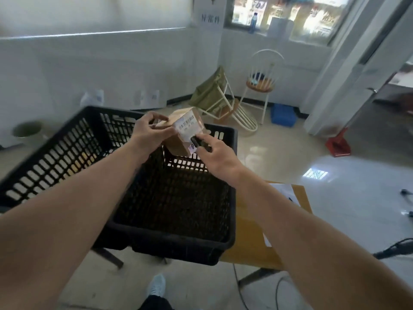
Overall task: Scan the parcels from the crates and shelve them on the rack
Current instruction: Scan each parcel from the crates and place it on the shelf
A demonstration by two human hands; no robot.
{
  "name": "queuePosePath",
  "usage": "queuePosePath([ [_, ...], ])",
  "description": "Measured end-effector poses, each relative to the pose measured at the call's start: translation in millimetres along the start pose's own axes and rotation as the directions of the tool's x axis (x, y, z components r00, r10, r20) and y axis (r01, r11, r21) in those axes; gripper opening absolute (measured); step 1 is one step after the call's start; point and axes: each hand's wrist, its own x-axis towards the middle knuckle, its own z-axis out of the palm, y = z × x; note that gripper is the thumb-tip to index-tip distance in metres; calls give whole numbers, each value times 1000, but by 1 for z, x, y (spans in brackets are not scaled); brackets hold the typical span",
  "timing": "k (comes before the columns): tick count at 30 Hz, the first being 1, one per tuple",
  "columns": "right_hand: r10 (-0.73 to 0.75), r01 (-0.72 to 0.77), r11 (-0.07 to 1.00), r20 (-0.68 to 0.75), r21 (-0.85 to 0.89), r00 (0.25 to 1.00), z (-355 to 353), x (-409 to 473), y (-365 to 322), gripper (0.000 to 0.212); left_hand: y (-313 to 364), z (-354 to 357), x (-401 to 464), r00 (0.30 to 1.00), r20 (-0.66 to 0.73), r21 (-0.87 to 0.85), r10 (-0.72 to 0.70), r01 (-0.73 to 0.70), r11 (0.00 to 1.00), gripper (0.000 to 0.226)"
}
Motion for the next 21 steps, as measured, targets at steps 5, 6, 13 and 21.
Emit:
queuePosePath([
  [5,-100,114,964,71,-239,992,-18,-17,-20,56,22,-16,-8,988,15,85,154,-155,984,52],
  [6,-106,124,956,79,-264,991,-20,-20,-24,56,25,-18,-9,984,21,120,177,-179,977,46],
  [13,-117,208,855,214,-474,970,-26,-30,-52,59,45,-33,-6,958,75,257,276,-286,923,29],
  [21,-69,168,780,185,-603,980,-8,-36,-85,60,49,-59,5,952,129,292,277,-304,907,30],
])
